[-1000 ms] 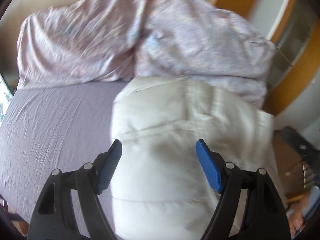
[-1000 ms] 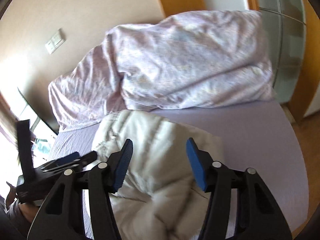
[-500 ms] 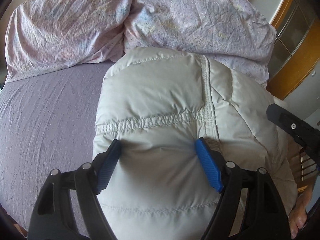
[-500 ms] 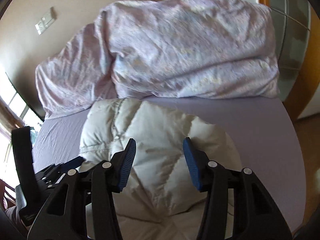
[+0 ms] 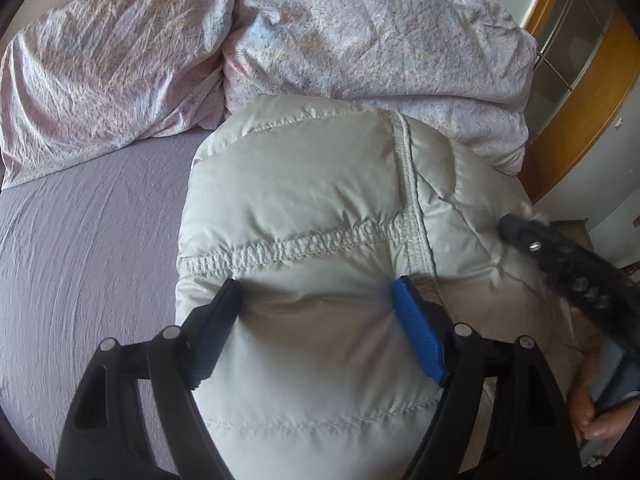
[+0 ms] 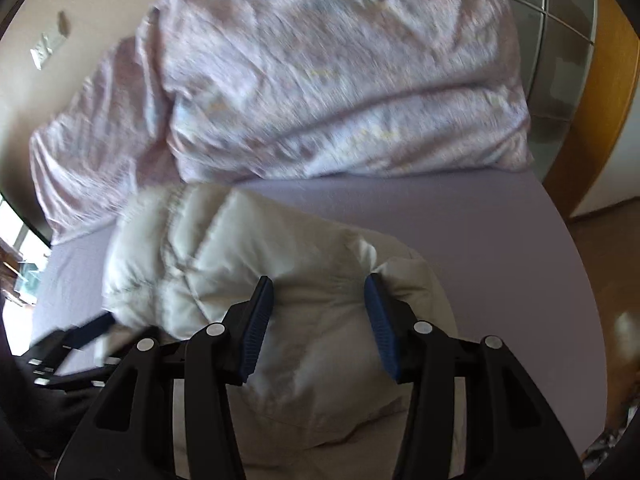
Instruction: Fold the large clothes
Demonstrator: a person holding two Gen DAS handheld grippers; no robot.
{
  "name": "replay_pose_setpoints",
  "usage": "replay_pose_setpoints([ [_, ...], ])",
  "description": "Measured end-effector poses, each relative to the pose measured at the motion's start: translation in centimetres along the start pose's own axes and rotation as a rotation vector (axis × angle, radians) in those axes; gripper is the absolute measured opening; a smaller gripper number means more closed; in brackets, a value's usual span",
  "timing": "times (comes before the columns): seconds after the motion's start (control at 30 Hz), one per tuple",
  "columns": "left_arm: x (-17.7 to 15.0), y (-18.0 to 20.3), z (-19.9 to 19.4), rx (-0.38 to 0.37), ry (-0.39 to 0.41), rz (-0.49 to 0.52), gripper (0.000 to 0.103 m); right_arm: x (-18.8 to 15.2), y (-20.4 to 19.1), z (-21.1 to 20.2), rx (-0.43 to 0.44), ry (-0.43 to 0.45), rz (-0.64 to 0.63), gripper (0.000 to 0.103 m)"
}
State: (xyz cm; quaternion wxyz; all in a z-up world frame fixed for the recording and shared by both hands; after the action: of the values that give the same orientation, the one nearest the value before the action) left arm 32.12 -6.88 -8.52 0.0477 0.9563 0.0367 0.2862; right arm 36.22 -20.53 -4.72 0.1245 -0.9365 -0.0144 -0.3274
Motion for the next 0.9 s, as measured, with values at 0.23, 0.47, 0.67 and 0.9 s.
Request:
replay_pose_setpoints([
  [0.23, 0.6, 0.5, -0.9, -0.018, 0.027, 0.031, 0.078, -1.2, 1.4, 2.3, -0.011, -0.007, 0.012, 0.049],
  [0.47, 2.8, -0.3, -1.8, 0.052, 0.097, 0.023, 0.08, -1.5, 2.4, 3.5, 0.016, -0.021, 0.05, 0.049],
  [0.67, 3.3, -0.2, 0.3, 0.136, 0.073, 0.07, 0.08, -1.8, 2.4, 4.0, 0.005, -0.007, 0.04, 0.049],
  [0.9, 2.5, 0.1, 2.1, 0.208, 0.104, 0.113, 0.091, -2.1, 2.5, 4.3, 0.005, 0.016, 0.042, 0.049],
])
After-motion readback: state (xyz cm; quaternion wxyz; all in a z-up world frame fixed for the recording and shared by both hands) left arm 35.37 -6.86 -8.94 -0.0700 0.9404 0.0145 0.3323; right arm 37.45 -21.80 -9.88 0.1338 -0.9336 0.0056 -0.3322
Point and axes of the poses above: each gripper's, at about its wrist camera, not at the fingertips, and z roughly the way its jaws point, y to its right, x to its top, the point moved 6 cm from there along z, roughly the way its jaws point, and after that the axes turned 10 degrees about z, right-handed, at the moved point
